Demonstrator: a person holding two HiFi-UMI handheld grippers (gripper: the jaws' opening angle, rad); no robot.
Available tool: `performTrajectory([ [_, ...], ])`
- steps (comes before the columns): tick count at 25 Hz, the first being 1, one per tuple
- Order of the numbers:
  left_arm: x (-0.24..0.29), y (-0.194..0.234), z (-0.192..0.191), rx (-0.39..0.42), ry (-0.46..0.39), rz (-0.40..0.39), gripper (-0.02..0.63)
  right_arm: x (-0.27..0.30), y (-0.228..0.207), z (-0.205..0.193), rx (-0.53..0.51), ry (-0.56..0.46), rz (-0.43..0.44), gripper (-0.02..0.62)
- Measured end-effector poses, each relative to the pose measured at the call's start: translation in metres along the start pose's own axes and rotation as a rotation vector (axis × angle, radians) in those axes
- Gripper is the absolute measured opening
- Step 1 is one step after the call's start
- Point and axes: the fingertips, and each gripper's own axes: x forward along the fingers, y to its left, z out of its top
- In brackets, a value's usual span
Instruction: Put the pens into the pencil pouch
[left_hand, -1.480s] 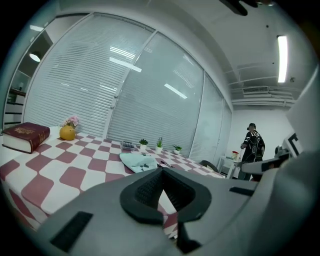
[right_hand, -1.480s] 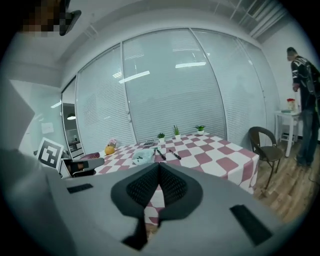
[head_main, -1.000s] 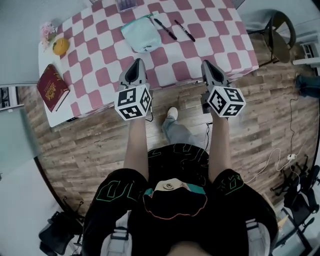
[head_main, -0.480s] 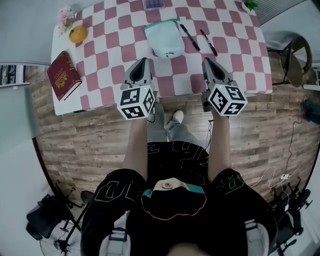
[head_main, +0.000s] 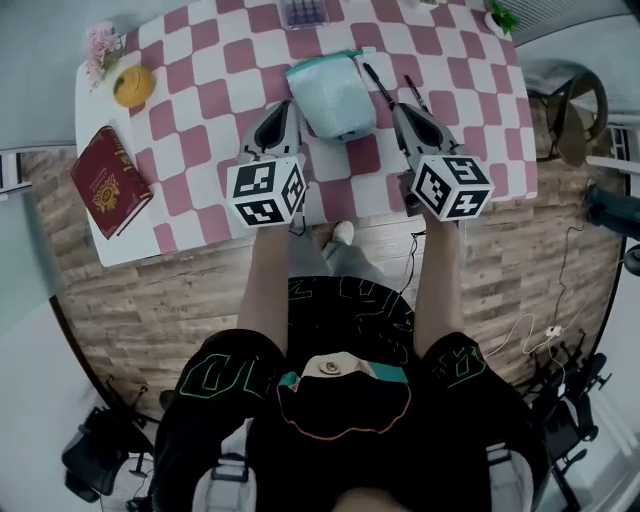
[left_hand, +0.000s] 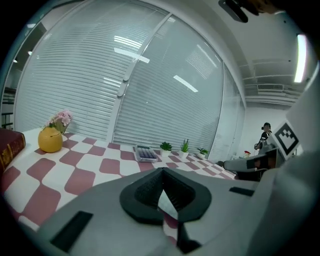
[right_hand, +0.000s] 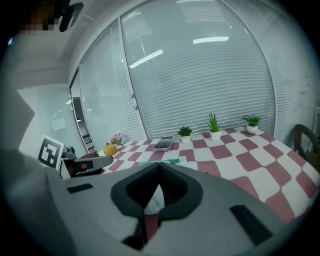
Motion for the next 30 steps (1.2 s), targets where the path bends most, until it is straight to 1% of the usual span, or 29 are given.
performTrajectory([
  [3, 0.006, 0.026, -0.001, -0.036, 0.014, 0.017, -0.003, 0.028, 0.012, 0.006, -0.035, 0.036, 0.035, 0.0],
  [5, 0.01, 0.039, 0.001, -0.045, 0.017, 0.016, -0.003, 0.044, 0.02, 0.01, -0.06, 0.054, 0.055, 0.0],
  [10, 0.023, 0.064, 0.012, -0.074, 0.007, 0.001, -0.003, 0.079, 0.035, 0.016, -0.124, 0.135, 0.062, 0.0],
  [15, 0.038, 0.077, 0.017, -0.105, 0.003, -0.031, -0.003, 0.108, 0.043, 0.011, -0.178, 0.247, 0.06, 0.0],
  [20, 0.05, 0.082, 0.021, -0.145, 0.003, -0.067, -0.003, 0.127, 0.049, -0.006, -0.202, 0.379, 0.097, 0.0],
  [22, 0.053, 0.085, 0.025, -0.157, -0.005, -0.077, -0.003, 0.135, 0.05, -0.014, -0.219, 0.431, 0.091, 0.0],
  [27, 0.059, 0.092, 0.021, -0.192, 0.001, -0.096, -0.003, 0.149, 0.046, -0.038, -0.254, 0.557, 0.04, 0.0],
  [30, 0.061, 0.096, 0.019, -0.209, 0.003, -0.102, -0.003, 0.153, 0.042, -0.047, -0.247, 0.592, 0.016, 0.067],
])
